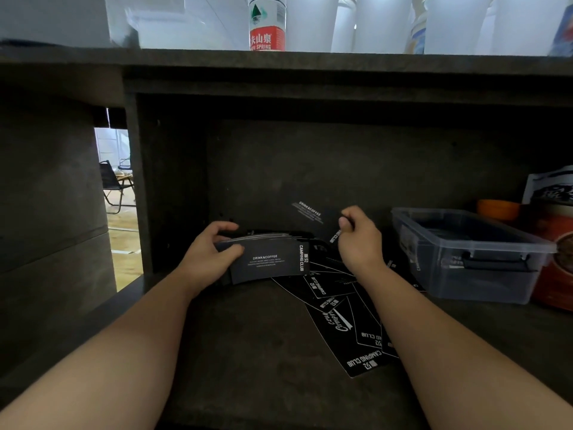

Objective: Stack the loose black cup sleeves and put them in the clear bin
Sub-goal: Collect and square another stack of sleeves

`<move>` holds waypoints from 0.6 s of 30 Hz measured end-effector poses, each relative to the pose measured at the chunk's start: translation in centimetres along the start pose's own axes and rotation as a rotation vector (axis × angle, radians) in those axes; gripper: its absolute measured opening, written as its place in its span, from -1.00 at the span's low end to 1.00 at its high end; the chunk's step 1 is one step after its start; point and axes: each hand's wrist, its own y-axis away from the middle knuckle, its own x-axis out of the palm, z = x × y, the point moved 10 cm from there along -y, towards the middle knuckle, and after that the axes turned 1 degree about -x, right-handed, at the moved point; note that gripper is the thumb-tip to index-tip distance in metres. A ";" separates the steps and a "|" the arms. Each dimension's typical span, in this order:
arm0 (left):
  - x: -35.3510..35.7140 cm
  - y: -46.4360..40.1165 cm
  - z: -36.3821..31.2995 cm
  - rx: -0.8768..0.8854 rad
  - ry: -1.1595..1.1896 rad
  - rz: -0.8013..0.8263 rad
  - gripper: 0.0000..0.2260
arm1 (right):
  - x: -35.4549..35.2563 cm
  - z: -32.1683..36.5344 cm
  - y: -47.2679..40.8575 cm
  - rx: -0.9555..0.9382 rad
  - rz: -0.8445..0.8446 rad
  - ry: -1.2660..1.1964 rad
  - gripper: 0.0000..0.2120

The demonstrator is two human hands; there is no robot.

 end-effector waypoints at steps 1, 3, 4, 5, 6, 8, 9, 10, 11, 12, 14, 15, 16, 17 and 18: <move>0.0 0.0 0.0 0.002 -0.002 -0.002 -0.68 | -0.1 -0.1 -0.1 0.005 0.015 -0.003 -0.88; -0.1 0.0 0.0 0.002 -0.005 -0.015 -0.68 | 0.7 0.2 0.2 -0.033 0.119 0.095 -0.88; -0.1 0.1 0.0 0.000 -0.003 -0.015 -0.68 | 1.5 0.3 0.5 -0.054 0.178 0.158 -0.87; 0.0 0.1 -0.2 -0.004 -0.007 -0.007 -0.67 | 2.2 0.5 0.8 -0.072 0.223 0.201 -0.87; 0.0 0.3 -0.3 -0.002 -0.015 0.001 -0.67 | 2.8 0.8 1.1 -0.096 0.246 0.223 -0.88; 0.1 0.6 -0.9 0.015 -0.024 0.008 -0.67 | 3.5 1.6 1.3 -0.146 0.249 0.242 -0.90; 0.1 0.7 -1.1 0.025 -0.026 0.006 -0.68 | 3.6 1.9 1.4 -0.160 0.240 0.250 -0.92; 0.1 0.9 -1.3 0.035 -0.024 0.002 -0.72 | 3.6 2.1 1.5 -0.165 0.236 0.254 -0.92; 0.1 1.0 -1.6 0.048 -0.014 -0.007 -0.79 | 3.7 2.1 1.6 -0.165 0.237 0.259 -0.91; 0.0 1.2 -1.8 0.047 -0.001 -0.019 -0.89 | 3.7 2.0 1.7 -0.162 0.238 0.267 -0.91; -0.1 1.5 -2.1 0.026 0.040 -0.029 -0.77 | 3.7 2.1 1.9 -0.163 0.223 0.276 -0.89; 0.0 1.6 -2.2 0.008 0.067 -0.023 -0.70 | 3.7 2.2 2.0 -0.163 0.219 0.267 -0.87; 0.3 1.8 -2.4 0.007 0.071 -0.008 -0.69 | 3.9 2.4 2.2 -0.160 0.229 0.247 -0.86; 0.9 2.1 -2.8 0.017 0.069 0.015 -0.72 | 4.4 2.4 2.4 -0.148 0.260 0.222 -0.83; 1.5 2.4 -3.1 0.029 0.050 0.038 -0.79 | 5.0 2.5 2.8 -0.133 0.305 0.198 -0.78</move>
